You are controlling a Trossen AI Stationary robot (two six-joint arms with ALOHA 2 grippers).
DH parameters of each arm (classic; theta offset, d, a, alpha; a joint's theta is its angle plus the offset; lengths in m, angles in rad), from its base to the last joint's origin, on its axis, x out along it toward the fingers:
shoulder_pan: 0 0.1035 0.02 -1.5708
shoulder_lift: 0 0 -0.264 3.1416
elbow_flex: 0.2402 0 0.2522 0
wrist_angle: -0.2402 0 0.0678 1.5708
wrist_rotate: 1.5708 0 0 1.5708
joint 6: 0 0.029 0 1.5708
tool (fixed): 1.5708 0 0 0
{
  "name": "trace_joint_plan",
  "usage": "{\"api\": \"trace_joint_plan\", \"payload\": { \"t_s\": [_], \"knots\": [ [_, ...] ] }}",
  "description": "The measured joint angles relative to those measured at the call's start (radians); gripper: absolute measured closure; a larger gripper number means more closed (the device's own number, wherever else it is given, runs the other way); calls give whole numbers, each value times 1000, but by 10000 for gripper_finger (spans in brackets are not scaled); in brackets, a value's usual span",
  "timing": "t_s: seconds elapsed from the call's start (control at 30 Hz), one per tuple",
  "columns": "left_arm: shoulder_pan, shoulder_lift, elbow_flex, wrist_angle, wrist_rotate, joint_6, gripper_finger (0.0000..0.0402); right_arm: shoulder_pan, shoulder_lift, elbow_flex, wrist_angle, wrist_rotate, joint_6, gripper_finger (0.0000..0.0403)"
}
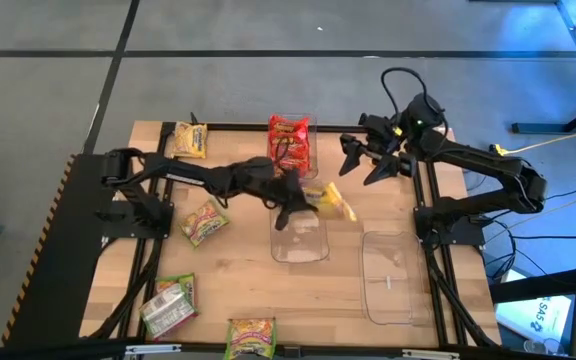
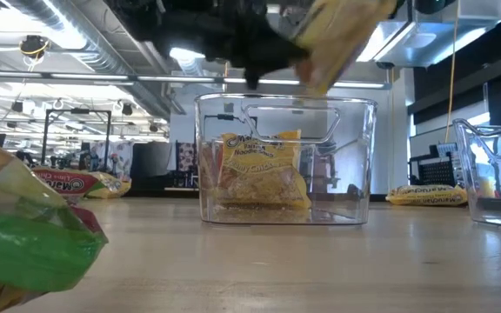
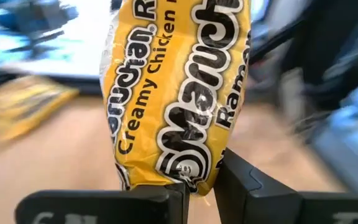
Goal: Sort Maruchan noodles
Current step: Put the yellow noodle pack into the middle transparent bin
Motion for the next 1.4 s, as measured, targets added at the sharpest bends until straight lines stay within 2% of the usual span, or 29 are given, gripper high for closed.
{"api": "trace_joint_plan", "payload": {
  "t_s": [0.1, 0.27, 0.37, 0.43, 0.6, 0.73, 0.93, 1.07, 1.23, 1.4],
  "knots": [
    [-10, -78, 0, -188, -147, 82, 357, 0, 0, 0, -81, 14, -75, 139],
    [-45, -195, 0, -463, -336, 118, 357, -20, 1, -1, -240, 129, -250, 139],
    [-71, -235, 0, -582, -463, 117, 357, -18, 11, -2, -320, 276, -367, 139],
    [-85, -251, 0, -653, -509, 109, 357, -16, 23, -2, -336, 403, -415, 139],
    [-109, -251, -2, -775, -623, 61, 357, 24, 73, 8, -418, 645, -520, 139],
    [-118, -260, -2, -761, -624, 60, 357, 83, 142, 107, -618, 737, -612, 139],
    [-128, -272, -1, -768, -622, 63, 357, 191, 229, 306, -933, 950, -770, 139],
    [-128, -273, -1, -757, -619, 60, 357, 219, 301, 439, -1062, 975, -754, 139],
    [-128, -273, -1, -757, -618, 59, 357, 258, 394, 524, -1157, 1037, -751, 139],
    [-129, -273, -1, -758, -603, 54, 357, 268, 458, 528, -1164, 988, -771, 139]
  ]
}}
